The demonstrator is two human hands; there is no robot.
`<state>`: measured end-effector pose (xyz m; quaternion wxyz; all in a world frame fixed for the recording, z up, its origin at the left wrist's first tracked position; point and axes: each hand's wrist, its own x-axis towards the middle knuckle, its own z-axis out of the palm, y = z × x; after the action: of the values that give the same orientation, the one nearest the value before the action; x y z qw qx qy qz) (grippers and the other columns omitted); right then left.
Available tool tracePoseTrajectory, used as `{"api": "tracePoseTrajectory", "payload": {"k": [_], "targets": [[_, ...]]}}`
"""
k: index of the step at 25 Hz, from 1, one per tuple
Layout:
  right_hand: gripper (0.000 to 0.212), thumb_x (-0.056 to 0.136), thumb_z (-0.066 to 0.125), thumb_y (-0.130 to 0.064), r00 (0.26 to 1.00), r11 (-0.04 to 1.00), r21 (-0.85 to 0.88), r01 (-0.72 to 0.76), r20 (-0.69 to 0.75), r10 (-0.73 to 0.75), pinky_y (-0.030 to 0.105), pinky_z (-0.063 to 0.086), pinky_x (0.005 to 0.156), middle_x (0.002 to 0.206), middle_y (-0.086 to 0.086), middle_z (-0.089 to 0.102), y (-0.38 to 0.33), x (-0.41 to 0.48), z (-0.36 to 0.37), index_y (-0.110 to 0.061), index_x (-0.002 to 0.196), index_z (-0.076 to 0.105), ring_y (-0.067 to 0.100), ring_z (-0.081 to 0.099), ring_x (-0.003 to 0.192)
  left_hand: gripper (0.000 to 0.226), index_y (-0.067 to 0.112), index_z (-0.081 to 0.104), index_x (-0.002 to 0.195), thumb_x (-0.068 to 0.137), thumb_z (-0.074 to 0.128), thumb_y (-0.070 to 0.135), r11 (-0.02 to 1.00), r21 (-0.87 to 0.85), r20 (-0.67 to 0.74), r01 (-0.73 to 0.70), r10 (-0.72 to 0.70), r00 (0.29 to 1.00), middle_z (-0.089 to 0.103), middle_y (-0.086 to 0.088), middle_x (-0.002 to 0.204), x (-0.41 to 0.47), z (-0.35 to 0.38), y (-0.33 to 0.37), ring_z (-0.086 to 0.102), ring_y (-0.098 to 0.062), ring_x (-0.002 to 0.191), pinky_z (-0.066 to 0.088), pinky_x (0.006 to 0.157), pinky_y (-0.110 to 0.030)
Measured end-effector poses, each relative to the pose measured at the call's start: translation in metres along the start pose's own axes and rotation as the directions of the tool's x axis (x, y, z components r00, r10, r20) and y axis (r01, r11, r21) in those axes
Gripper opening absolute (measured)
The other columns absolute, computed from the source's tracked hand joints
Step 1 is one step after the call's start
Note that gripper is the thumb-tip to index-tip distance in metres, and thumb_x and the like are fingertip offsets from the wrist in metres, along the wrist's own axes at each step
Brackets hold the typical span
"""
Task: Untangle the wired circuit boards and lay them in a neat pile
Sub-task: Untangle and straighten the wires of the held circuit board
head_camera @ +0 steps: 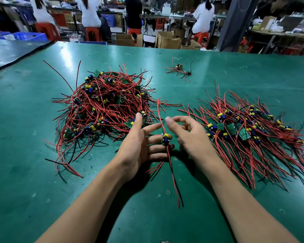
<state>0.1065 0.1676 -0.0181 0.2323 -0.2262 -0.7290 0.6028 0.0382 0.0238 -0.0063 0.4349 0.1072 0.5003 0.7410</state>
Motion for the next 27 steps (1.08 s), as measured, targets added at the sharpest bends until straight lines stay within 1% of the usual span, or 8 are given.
{"api": "tracePoseTrajectory", "payload": {"k": [5,9,11,13,16,19,22,27], "targets": [[0.019,0.086,0.077,-0.026,0.966,0.891,-0.383,0.245,0.022,-0.257,0.012,0.046,0.073,0.090,-0.009,0.068,0.001,-0.006,0.009,-0.025,0.105,0.075,0.005,0.062,0.077,0.062,0.028,0.048,0.137,0.093,0.027,0.068,0.999,0.050,-0.004,-0.004,0.005,1.000,0.069,-0.014,0.121,0.001,0.001,-0.001,0.069,-0.035,0.103,0.057,0.086,-0.046],[0.013,0.089,0.070,-0.013,0.944,0.853,-0.483,0.197,-0.143,-0.299,0.017,0.045,0.083,0.096,0.001,0.074,0.003,0.006,-0.011,-0.015,0.099,0.077,0.012,0.065,0.086,0.018,0.021,0.063,0.114,0.099,0.055,0.027,0.971,0.200,-0.066,-0.132,0.148,0.987,0.070,-0.013,0.112,-0.005,0.007,-0.008,0.072,-0.025,0.072,0.061,0.063,-0.034],[0.012,0.088,0.071,-0.013,0.931,0.821,-0.544,0.173,-0.181,-0.317,0.015,0.041,0.081,0.093,0.002,0.073,0.005,0.010,-0.021,-0.013,0.097,0.077,0.014,0.063,0.086,0.012,0.019,0.070,0.103,0.094,0.063,0.015,0.837,0.482,-0.055,-0.260,0.325,0.944,0.075,-0.002,0.090,-0.006,0.002,-0.011,0.062,-0.010,0.056,0.051,0.052,-0.023],[0.016,0.086,0.075,-0.025,0.942,0.807,-0.566,0.166,-0.151,-0.300,0.023,0.045,0.083,0.094,-0.001,0.068,0.008,0.010,-0.021,-0.018,0.100,0.076,0.015,0.062,0.085,0.008,0.020,0.073,0.093,0.088,0.070,0.014,0.598,0.733,-0.023,-0.324,0.498,0.867,0.070,0.010,0.068,-0.004,-0.004,-0.013,0.051,-0.001,0.046,0.040,0.050,-0.015],[0.034,0.083,0.077,-0.040,0.982,0.743,-0.654,0.145,0.004,-0.188,0.031,0.048,0.089,0.104,-0.001,0.060,0.011,0.006,-0.011,-0.025,0.113,0.072,0.016,0.060,0.095,0.010,0.024,0.072,0.093,0.083,0.075,0.021,0.346,0.891,0.022,-0.295,0.614,0.789,0.063,0.010,0.063,-0.004,-0.006,-0.016,0.045,0.001,0.044,0.034,0.050,-0.013],[0.028,0.089,0.072,-0.032,0.983,0.686,-0.715,0.139,0.015,-0.183,0.037,0.050,0.093,0.110,0.003,0.063,0.011,0.003,-0.008,-0.023,0.116,0.071,0.024,0.062,0.102,0.027,0.026,0.069,0.110,0.084,0.073,0.030,0.261,0.938,0.020,-0.226,0.612,0.791,0.061,0.010,0.061,-0.002,-0.007,-0.018,0.055,-0.002,0.058,0.044,0.064,-0.019],[0.025,0.092,0.068,-0.030,0.940,0.710,-0.702,0.061,-0.199,-0.278,0.036,0.049,0.090,0.112,0.006,0.064,0.005,0.003,-0.018,-0.021,0.115,0.072,0.029,0.062,0.101,0.039,0.025,0.066,0.123,0.085,0.070,0.036,0.188,0.969,0.021,-0.158,0.576,0.817,0.065,0.007,0.067,0.001,-0.009,-0.019,0.063,-0.016,0.075,0.050,0.075,-0.030],[0.037,0.094,0.065,-0.034,0.834,0.703,-0.702,-0.116,-0.453,-0.315,0.045,0.035,0.101,0.124,0.007,0.057,-0.003,0.005,-0.033,-0.020,0.128,0.065,0.031,0.048,0.119,0.026,0.028,0.072,0.108,0.084,0.069,0.039,0.169,0.981,-0.012,-0.092,0.530,0.848,0.067,0.009,0.066,0.001,-0.007,-0.016,0.063,-0.015,0.071,0.042,0.063,-0.026]]}}
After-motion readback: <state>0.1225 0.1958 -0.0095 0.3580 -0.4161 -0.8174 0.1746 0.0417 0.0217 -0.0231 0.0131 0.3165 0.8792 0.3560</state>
